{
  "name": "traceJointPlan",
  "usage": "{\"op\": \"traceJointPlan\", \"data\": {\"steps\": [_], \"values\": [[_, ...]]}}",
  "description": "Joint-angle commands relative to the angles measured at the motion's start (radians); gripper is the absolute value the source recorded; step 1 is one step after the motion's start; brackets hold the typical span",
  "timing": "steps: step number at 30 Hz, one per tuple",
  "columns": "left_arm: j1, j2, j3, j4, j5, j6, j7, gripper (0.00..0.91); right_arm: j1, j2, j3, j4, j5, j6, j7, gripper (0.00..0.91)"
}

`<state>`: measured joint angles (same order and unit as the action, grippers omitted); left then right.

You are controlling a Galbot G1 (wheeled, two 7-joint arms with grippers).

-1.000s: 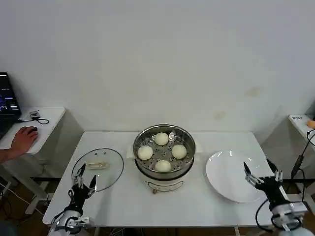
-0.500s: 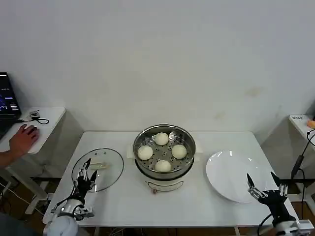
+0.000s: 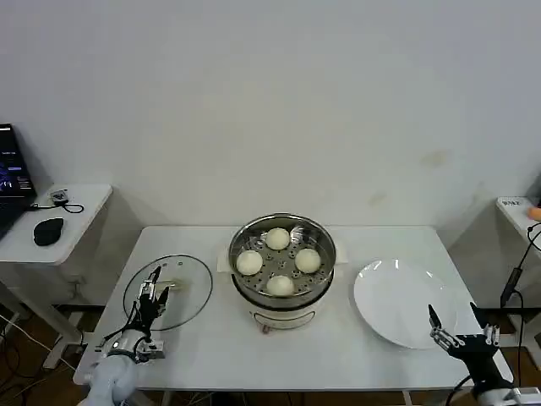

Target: Take steamed baozi put them in steamer then cover it.

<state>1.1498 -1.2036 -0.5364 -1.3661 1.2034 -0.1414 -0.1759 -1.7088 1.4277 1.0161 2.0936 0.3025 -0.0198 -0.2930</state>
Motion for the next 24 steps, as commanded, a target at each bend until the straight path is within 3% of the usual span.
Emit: {"op": "traceJointPlan", "data": {"steps": [1,13,16,24], "values": [[-0.122,-0.001,0.017,0.14,0.018,-0.002,-0.004,0.907,-0.007,0.011,0.005,-0.008,-0.005,0.004,-0.004,0.907],[-0.21,-0.001,0.04,0.214,0.024,0.001,0.001,0.907,0.017,0.018,-0.007,-0.038,-0.012,0.002,-0.006,0.907],[-0.223,-0.003,0.044,0.233,0.024,-0.002,-0.002,0.0,0.021,0.019,-0.007,-0.045,-0.012,0.002,-0.006,0.907],[-0.226,-0.005,0.041,0.244,0.036,-0.013,0.013,0.0,0.034,0.017,-0.008,-0.06,-0.01,0.001,-0.002,0.907]]}}
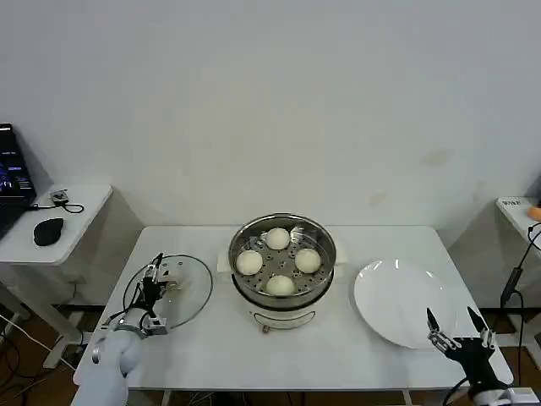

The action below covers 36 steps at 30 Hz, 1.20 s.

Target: Take steamed baozi put them in steamer then cover it.

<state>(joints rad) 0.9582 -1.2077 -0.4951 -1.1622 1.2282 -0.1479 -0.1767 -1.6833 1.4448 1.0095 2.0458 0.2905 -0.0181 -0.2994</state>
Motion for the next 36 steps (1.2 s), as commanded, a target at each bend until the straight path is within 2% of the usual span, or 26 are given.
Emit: {"op": "traceJointPlan", "data": {"steps": [1,10,20,23,28,36], "values": [[-0.033,-0.002,-0.003,0.041,0.015,-0.009,0.015,0.0,0.012,-0.002,-0.002,-0.017,0.002,-0.001,0.004,0.907],[0.034,-0.009,-0.024,-0.047,0.016,-0.009,-0.013,0.0,0.025,-0.006,-0.014,-0.018,0.003,-0.007,0.006,0.907],[0.17,0.023,-0.069,-0.341,0.042,0.04,-0.043,0.0,0.024,-0.008,-0.049,-0.004,-0.015,-0.001,0.001,0.907],[0.201,0.058,-0.07,-0.446,0.005,0.094,0.014,0.0,0.026,-0.009,-0.063,-0.007,-0.026,0.001,-0.006,0.907],[0.214,0.129,-0.056,-0.62,-0.102,0.234,0.106,0.0,0.031,-0.019,-0.075,-0.034,-0.068,0.016,-0.024,0.907],[0.173,0.218,0.014,-0.752,-0.236,0.408,0.232,0.0,0.042,-0.019,-0.102,-0.046,-0.102,0.018,-0.046,0.907]]}}
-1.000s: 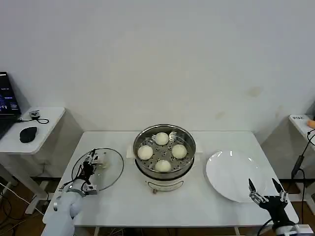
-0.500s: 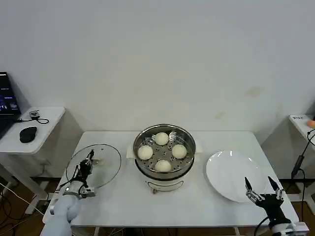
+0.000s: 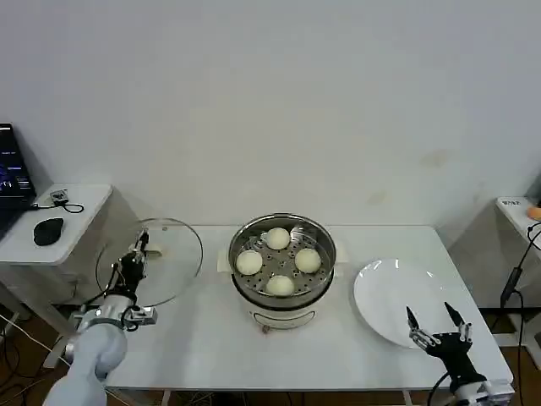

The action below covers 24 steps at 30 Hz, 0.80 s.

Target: Take steamed baozi put them in steamer then cover it.

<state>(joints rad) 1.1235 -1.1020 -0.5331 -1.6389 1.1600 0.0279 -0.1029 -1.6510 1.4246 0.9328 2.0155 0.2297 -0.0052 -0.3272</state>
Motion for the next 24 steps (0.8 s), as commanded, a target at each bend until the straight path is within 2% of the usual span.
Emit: {"op": "traceJointPlan", "data": {"steps": [1,6,10,15,24], "values": [[-0.006,0.112,0.072,-0.283,-0.176,0.246,0.164,0.0,0.009,0.002,-0.026,-0.015,-0.045,0.007,-0.02,0.907],[-0.093,0.103,0.22,-0.322,-0.169,0.371,0.243,0.0,0.018,0.017,-0.037,-0.014,-0.087,0.016,-0.016,0.907],[-0.162,0.04,0.318,-0.318,-0.068,0.432,0.31,0.0,0.029,0.037,-0.062,-0.014,-0.104,0.013,-0.007,0.907],[-0.25,-0.082,0.402,-0.278,0.094,0.49,0.4,0.0,0.057,0.068,-0.088,-0.044,-0.141,0.006,0.001,0.907],[-0.281,-0.332,0.499,-0.22,0.28,0.487,0.461,0.0,0.073,0.093,-0.114,-0.057,-0.177,0.007,0.006,0.907]]}}
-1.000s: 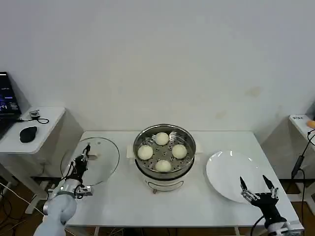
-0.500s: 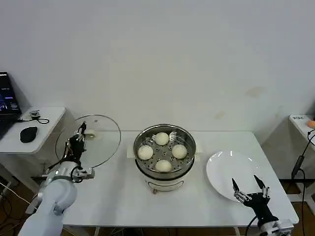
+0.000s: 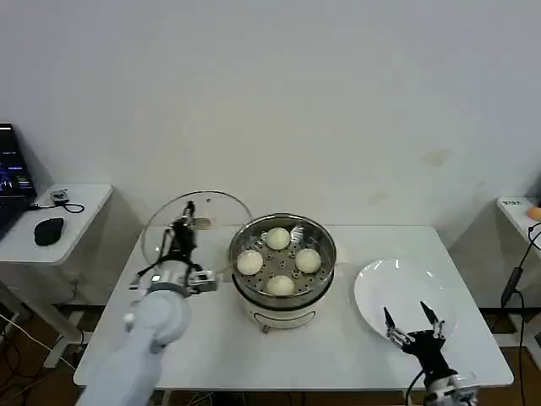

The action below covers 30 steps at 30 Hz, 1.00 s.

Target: Take steamed baozi put them in steamer then cover it.

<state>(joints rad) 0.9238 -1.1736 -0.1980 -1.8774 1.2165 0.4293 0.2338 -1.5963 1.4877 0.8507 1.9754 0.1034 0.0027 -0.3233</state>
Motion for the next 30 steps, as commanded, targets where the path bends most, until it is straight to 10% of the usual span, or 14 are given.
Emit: {"op": "traceJointPlan", "data": {"steps": [1,30], "values": [[-0.077,-0.273,0.179,0.024,0.239,0.086,0.127,0.0,0.018,0.033,-0.034,-0.018,-0.057,-0.001,0.002,0.907],[-0.037,-0.428,0.23,0.198,0.372,0.057,0.123,0.0,0.02,0.056,-0.081,-0.049,-0.116,0.015,0.004,0.907]]}}
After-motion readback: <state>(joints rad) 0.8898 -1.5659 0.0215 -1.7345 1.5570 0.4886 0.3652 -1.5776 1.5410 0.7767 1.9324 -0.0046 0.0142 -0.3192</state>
